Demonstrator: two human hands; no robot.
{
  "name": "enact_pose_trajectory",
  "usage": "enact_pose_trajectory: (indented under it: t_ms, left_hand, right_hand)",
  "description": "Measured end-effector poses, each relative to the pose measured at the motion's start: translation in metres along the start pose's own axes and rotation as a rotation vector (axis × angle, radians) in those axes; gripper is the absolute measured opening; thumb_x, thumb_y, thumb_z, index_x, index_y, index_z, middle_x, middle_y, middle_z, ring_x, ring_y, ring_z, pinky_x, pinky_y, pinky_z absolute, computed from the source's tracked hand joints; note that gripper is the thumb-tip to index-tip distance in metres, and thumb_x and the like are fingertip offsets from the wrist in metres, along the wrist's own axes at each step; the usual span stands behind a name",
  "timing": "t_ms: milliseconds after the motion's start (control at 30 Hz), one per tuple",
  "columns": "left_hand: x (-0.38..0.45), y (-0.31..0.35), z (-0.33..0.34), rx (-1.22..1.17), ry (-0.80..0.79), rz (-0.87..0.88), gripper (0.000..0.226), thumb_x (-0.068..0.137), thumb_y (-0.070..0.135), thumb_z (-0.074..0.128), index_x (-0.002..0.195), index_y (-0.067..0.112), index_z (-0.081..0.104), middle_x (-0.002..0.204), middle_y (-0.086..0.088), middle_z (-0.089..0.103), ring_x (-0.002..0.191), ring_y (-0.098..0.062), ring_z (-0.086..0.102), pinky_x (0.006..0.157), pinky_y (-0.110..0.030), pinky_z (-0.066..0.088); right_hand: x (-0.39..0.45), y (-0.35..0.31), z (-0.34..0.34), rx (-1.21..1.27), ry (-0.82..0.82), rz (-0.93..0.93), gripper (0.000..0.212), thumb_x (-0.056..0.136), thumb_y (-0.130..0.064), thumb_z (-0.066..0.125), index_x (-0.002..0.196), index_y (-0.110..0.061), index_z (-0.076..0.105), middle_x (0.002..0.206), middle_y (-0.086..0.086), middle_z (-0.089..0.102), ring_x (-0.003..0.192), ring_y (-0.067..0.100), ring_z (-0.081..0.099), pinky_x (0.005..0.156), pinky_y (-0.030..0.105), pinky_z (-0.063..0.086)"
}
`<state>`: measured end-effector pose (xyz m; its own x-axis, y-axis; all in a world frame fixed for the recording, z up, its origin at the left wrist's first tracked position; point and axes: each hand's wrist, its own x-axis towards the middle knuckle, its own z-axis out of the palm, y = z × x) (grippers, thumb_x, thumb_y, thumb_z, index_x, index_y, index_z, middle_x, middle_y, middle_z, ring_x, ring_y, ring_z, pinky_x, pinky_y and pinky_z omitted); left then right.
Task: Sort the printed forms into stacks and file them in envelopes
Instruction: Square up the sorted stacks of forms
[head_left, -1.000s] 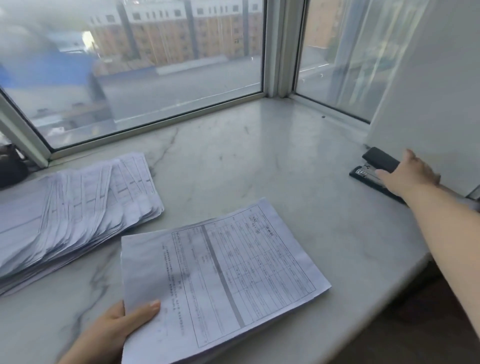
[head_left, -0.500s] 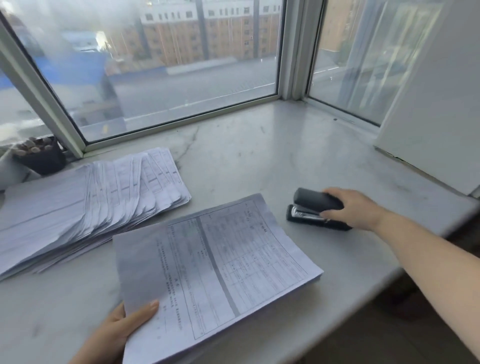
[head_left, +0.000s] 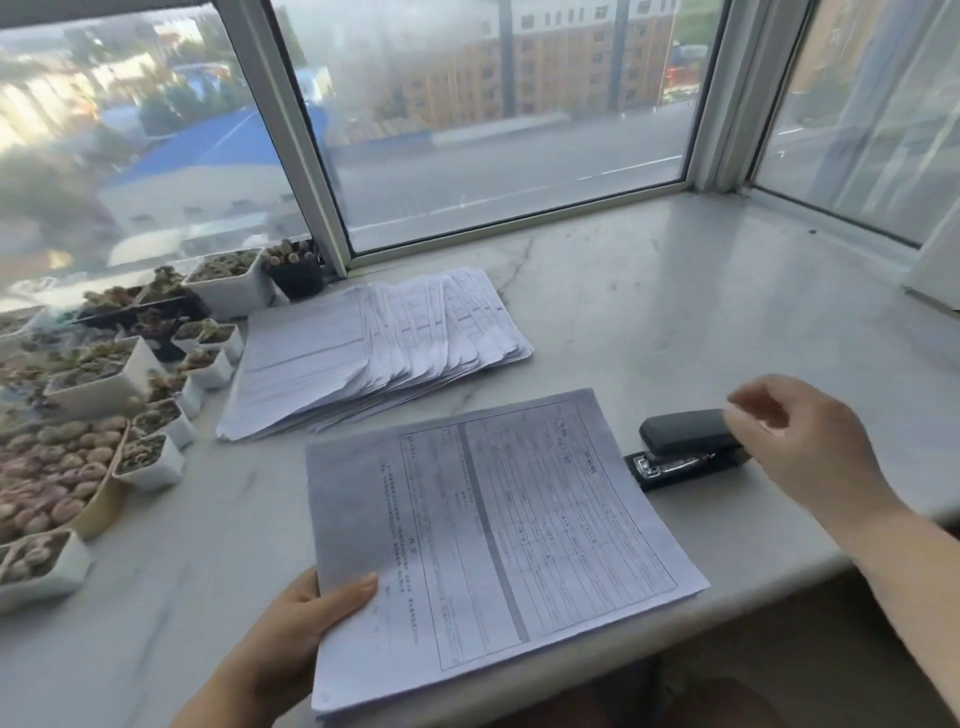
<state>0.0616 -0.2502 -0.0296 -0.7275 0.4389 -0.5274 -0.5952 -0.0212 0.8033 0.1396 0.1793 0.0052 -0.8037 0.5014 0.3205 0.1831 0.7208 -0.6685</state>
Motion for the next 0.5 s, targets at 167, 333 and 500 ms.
enact_pose_trajectory:
  t_ms: [167,333,500]
  left_hand:
    - [-0.004,0.018,-0.005,0.017,-0.001,0.091,0.023,0.077,0.002,0.064,0.098,-0.004,0.069,0.102,-0.029,0.068,0.082,-0.039,0.070,0.061,-0.037,0.058]
    - [-0.006,0.040,-0.014,0.156,-0.100,0.214,0.048,0.061,0.030,0.085,0.102,0.009,0.073,0.108,-0.021,0.069,0.095,-0.033,0.069,0.073,-0.033,0.057]
    - [-0.003,0.054,-0.024,0.105,0.004,0.414,0.057,0.052,0.039,0.089,0.101,0.016,0.074,0.107,-0.013,0.071,0.095,-0.029,0.070,0.069,-0.030,0.058]
  right_hand:
    - [-0.048,-0.034,0.034,0.482,-0.431,0.376,0.036,0.084,-0.033,0.070,0.117,-0.019,0.064,0.100,-0.004,0.072,0.084,0.010,0.065,0.065,0.023,0.049]
    - [-0.046,-0.060,0.044,0.907,-0.679,0.564,0.041,0.083,-0.016,0.066,0.123,-0.011,0.061,0.114,0.008,0.072,0.104,0.027,0.069,0.083,0.040,0.057]
    - [-0.038,-0.078,0.052,1.047,-0.543,0.324,0.034,0.083,-0.016,0.065,0.117,-0.018,0.068,0.119,0.006,0.070,0.110,0.022,0.066,0.082,0.025,0.056]
